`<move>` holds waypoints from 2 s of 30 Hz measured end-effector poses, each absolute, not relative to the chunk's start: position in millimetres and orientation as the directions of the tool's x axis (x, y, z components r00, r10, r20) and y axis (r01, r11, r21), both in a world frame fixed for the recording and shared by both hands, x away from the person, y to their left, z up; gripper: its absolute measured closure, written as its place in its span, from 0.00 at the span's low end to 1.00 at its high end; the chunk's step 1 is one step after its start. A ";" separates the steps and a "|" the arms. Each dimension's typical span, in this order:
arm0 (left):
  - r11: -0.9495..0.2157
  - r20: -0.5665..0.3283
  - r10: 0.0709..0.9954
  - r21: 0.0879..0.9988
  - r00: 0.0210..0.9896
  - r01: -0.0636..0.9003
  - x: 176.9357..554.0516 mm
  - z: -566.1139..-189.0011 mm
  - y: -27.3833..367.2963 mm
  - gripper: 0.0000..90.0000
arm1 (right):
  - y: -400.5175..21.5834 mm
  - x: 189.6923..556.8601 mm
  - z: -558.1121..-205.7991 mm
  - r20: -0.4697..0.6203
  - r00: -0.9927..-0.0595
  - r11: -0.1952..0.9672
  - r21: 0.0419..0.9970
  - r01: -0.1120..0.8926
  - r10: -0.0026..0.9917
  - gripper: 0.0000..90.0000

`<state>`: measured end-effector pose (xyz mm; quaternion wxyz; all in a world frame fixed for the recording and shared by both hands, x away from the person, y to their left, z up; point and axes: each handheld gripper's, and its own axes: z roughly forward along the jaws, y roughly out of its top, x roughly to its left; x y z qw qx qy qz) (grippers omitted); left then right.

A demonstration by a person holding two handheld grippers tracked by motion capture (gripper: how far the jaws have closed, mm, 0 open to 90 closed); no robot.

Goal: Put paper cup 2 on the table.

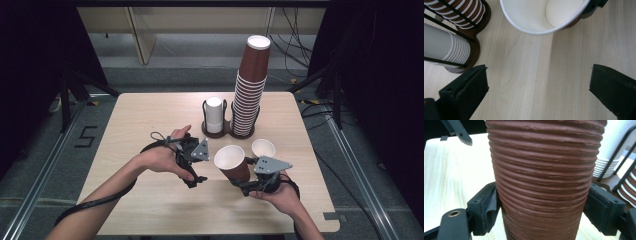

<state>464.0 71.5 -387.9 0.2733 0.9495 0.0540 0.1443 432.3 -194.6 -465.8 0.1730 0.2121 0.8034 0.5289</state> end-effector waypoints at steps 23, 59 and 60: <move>-0.717 0.180 0.387 0.675 0.904 0.173 458.7 -431.4 95.2 0.05 | -217.3 418.9 -470.4 -0.028 -0.825 0.277 0.948 0.158 0.565 0.23; -0.693 0.175 0.436 0.691 0.883 0.205 457.8 -441.2 100.7 0.06 | -320.9 391.4 -463.2 0.021 -0.656 0.160 0.963 0.216 0.754 0.23; -0.695 0.178 0.437 0.690 0.882 0.204 458.0 -441.2 101.0 0.06 | -324.7 393.3 -464.6 0.012 -0.641 0.153 0.968 0.200 0.767 0.23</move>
